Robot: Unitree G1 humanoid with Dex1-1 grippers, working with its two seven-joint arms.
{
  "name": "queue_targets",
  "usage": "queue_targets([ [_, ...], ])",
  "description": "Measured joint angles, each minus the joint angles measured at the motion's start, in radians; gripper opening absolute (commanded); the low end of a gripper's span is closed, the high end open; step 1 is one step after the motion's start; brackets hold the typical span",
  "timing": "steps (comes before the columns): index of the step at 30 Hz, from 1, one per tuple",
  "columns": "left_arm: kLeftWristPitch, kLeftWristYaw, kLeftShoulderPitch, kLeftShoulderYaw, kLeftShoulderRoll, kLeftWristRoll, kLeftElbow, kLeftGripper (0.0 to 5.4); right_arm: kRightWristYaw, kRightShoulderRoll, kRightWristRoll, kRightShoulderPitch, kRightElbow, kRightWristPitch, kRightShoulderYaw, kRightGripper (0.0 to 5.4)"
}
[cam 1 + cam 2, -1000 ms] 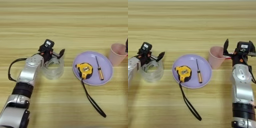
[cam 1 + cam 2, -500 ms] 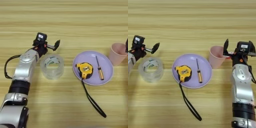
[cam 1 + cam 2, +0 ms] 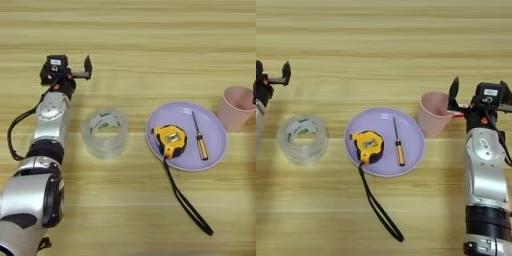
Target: Move the objects on the table
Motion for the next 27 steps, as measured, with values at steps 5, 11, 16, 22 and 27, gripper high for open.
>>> queue_targets([
  [5,-0.043,0.034,-0.01,-0.02,0.002,0.03,0.074,5.38,0.002,-0.01,-0.003,0.023,-0.083,0.004,-0.009,5.4],
  [11,-0.069,0.06,-0.015,-0.026,-0.001,0.031,0.097,5.38,0.029,-0.025,-0.027,0.068,-0.276,0.057,0.017,5.4],
  [16,-0.078,0.073,-0.015,-0.03,-0.009,0.031,0.097,5.38,0.088,-0.029,-0.055,0.069,-0.426,0.17,0.13,5.4],
  [22,-0.079,0.075,-0.016,-0.03,-0.017,0.029,0.097,5.38,0.184,0.003,-0.059,-0.015,-0.472,0.329,0.336,5.4],
  [27,-0.081,0.079,-0.016,-0.031,-0.03,0.029,0.096,5.38,0.239,0.053,-0.055,-0.076,-0.427,0.411,0.452,5.4],
])
